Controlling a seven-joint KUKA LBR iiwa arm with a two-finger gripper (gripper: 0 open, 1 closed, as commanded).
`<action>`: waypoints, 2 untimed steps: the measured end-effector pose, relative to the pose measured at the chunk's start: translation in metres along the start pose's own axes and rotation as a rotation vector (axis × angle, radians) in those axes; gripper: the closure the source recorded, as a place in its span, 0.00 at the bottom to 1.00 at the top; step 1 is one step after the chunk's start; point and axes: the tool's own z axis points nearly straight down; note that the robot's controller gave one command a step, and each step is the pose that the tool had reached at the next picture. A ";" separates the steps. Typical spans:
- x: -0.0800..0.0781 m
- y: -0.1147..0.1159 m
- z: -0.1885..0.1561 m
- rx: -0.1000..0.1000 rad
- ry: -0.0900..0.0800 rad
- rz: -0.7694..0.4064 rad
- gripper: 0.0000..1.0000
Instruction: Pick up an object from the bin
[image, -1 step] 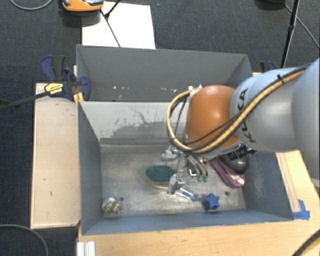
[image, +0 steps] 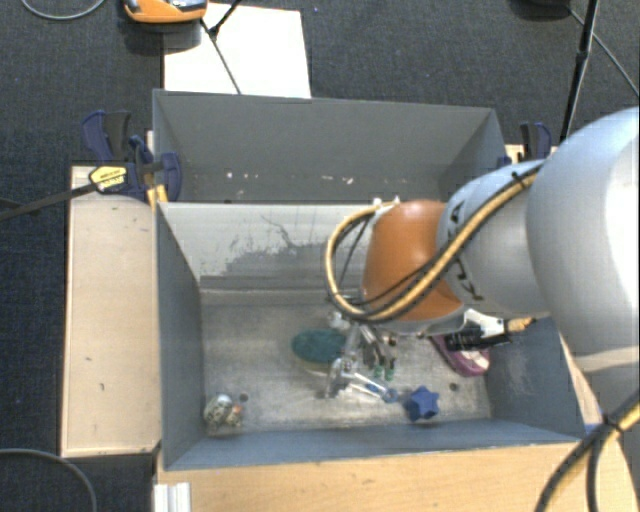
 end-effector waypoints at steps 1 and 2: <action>0.004 0.027 0.000 0.000 -0.008 0.059 0.00; -0.019 0.000 -0.001 -0.005 -0.005 0.284 0.00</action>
Offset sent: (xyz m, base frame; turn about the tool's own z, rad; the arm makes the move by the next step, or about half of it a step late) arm -0.0014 0.0281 -0.0030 0.0584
